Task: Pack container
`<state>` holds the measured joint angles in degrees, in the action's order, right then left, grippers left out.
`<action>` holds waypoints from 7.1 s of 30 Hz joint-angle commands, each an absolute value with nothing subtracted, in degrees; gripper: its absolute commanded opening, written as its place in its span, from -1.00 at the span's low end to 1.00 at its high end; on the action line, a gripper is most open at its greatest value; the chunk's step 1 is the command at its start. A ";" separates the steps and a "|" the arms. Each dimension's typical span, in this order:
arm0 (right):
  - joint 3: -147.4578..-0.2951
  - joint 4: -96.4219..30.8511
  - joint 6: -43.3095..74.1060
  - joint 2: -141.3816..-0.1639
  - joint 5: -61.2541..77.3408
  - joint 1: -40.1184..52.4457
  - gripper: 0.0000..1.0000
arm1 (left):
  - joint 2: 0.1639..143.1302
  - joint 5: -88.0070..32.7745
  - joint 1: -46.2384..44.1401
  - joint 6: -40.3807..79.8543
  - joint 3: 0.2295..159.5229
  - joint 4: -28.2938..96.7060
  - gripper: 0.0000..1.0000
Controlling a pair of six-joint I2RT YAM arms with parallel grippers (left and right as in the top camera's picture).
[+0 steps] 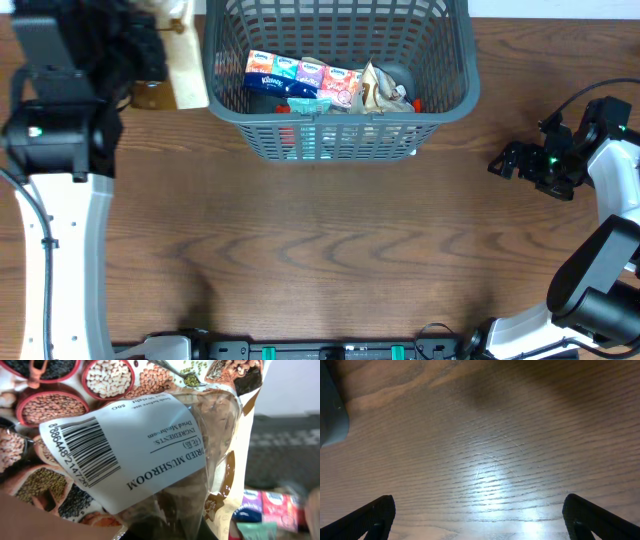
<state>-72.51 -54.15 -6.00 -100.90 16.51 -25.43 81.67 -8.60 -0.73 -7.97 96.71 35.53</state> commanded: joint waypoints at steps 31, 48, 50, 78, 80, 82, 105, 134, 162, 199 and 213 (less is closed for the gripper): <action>-72.18 -51.35 -6.02 -100.88 16.93 -25.04 0.98 | 100.71 -15.05 -21.76 -51.86 97.84 6.31 -0.89; -72.18 -48.42 -6.04 -100.88 16.93 -25.04 0.98 | 109.62 -15.00 -23.44 -51.90 97.84 17.34 -0.89; -72.18 -48.42 -6.07 -100.88 16.93 -25.04 0.98 | 110.52 -15.00 -23.44 -51.90 97.84 17.34 -0.89; -80.55 -28.86 -4.34 -100.62 17.72 -24.86 0.99 | 99.18 2.33 -14.66 -34.06 97.86 10.31 0.97; -85.25 -26.79 -4.32 -100.62 16.19 -24.64 0.98 | 96.66 2.90 -11.40 -32.82 97.86 10.13 0.97; -89.97 -25.19 -4.34 -100.62 14.90 -24.36 0.98 | 94.35 2.90 -8.40 -32.12 97.86 10.13 0.97; -78.17 -23.99 0.84 -68.45 2.37 -18.28 0.99 | 56.86 -4.97 6.85 -8.40 57.43 -2.04 0.97; -30.92 -33.85 12.19 -24.71 -5.13 -5.54 0.98 | 30.22 -15.88 6.79 -1.65 28.77 10.28 0.97; -30.13 -51.00 11.53 -14.55 -5.54 -5.10 0.99 | 30.22 -15.88 6.79 -1.65 28.77 10.28 0.97; -0.30 -3.99 1.15 -0.27 -4.89 3.42 0.98 | 30.22 -15.88 6.79 -1.65 28.77 10.28 0.97; -0.30 -3.86 1.19 -0.27 -4.49 3.42 0.98 | 30.22 -15.88 6.79 -1.65 28.77 10.28 0.97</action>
<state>-0.51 -3.64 2.26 -0.82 -4.71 2.94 30.26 -15.11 6.70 -1.32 28.45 10.31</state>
